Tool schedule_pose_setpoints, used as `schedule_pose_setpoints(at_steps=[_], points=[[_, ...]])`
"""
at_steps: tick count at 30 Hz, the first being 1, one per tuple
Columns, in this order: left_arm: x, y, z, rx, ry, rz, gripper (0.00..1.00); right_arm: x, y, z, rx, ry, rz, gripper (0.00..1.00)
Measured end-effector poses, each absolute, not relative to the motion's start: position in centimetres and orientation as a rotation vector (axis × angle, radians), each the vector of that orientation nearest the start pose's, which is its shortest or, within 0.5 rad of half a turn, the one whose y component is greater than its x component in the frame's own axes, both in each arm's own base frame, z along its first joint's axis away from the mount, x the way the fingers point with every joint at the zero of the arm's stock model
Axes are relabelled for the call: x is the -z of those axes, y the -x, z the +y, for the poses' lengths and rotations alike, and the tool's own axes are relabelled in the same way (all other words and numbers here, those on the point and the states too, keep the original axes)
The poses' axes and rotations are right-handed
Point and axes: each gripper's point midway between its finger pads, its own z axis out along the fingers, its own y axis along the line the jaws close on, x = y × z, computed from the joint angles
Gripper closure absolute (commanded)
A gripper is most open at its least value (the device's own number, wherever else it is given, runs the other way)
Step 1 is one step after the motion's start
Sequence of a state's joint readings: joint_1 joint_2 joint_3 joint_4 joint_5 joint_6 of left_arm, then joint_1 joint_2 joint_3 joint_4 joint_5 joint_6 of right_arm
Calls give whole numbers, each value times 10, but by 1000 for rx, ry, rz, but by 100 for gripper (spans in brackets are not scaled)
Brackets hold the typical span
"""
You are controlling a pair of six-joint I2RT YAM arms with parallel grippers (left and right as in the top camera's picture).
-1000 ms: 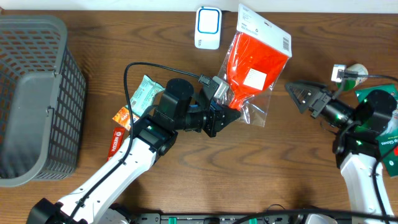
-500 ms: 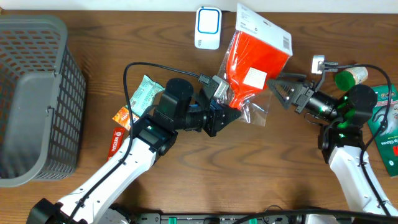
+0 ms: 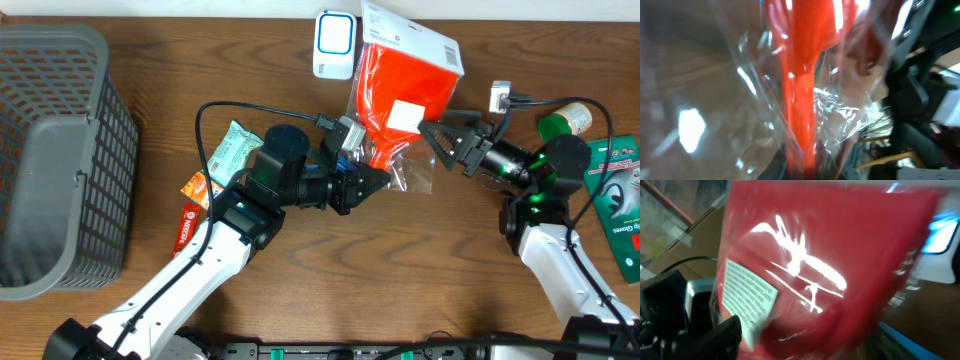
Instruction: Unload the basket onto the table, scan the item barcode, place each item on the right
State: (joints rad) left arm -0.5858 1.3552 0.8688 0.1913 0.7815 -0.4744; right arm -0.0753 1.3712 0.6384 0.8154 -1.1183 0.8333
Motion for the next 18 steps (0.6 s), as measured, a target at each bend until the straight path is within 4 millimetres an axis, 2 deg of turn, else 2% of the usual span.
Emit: schedule_pose_setpoints(at_steps=[7,12,18], points=[[-266,-258,-324,1553,-651,1900,93,-267,-347,133,-1406,311,1671,27],[-269,-255,-326,1591,-634,1907,93,-276,-344,135,-1407,354,1630,34],[-270,-252,-327,1609,-647,1904,93,-286,-341,135,-1418,370,1588,38]])
